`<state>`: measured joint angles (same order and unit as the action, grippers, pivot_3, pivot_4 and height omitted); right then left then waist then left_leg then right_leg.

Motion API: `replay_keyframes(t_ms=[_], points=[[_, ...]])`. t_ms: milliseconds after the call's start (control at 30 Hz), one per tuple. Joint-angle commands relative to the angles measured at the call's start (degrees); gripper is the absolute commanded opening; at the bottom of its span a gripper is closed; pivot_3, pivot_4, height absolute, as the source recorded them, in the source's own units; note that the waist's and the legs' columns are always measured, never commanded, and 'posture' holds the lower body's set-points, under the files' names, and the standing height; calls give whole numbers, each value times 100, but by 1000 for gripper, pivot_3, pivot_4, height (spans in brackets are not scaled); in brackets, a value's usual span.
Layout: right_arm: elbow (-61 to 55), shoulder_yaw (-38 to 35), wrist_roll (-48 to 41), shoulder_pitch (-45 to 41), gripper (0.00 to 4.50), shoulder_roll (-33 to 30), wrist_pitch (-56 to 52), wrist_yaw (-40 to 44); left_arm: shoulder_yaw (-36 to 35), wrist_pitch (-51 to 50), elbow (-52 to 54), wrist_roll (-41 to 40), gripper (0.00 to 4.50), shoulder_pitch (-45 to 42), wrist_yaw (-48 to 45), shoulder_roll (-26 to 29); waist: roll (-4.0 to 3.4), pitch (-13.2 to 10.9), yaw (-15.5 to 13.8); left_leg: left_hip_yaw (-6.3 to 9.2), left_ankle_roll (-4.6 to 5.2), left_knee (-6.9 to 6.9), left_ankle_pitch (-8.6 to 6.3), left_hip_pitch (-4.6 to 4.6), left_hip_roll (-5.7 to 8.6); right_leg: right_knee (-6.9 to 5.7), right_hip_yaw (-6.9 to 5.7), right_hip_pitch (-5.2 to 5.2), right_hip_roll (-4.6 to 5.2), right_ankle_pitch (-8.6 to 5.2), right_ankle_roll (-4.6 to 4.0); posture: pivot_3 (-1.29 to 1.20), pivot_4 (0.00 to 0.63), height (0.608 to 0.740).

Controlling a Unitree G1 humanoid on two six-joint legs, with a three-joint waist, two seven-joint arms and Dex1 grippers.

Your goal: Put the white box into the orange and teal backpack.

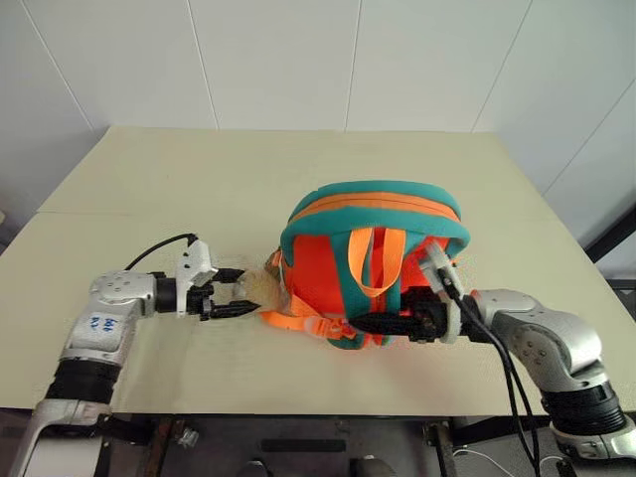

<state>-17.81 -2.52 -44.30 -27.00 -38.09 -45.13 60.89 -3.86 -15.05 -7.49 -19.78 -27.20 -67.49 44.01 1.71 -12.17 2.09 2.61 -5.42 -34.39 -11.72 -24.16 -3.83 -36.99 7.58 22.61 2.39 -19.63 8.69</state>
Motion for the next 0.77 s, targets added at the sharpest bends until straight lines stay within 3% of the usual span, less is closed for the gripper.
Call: replay_keyframes(t_ms=[33,133,167,367,767], points=[[-358,-481,38,256,3393,-331,282,-7,-422,-395,810,-388,4500,371,16,280,0,0,-15,0,0,1,0,3,0,2,0,-2,0,0,-1,0,150,740],[-399,-849,-30,438,4395,-615,375,11,-652,-572,1126,-519,4500,619,70,477,0,0,-31,0,0,1,0,2,0,3,0,-1,0,-1,-3,0,150,740],[-379,-904,-22,470,4479,-665,417,14,-685,-629,1178,-554,4500,645,103,499,0,0,-34,0,0,1,0,2,0,4,0,-1,0,-1,-3,0,150,740],[206,-1270,354,916,4479,-1228,1004,429,-862,-852,1475,-831,4500,717,169,498,1,0,-39,-2,3,0,-2,2,1,13,0,-6,2,0,-4,0,150,740],[712,-1311,1098,1362,4479,-1267,2048,524,-678,-523,1340,-658,4500,751,179,462,0,0,-15,-4,2,4,-1,4,1,12,2,-4,2,0,-3,0,150,740]])
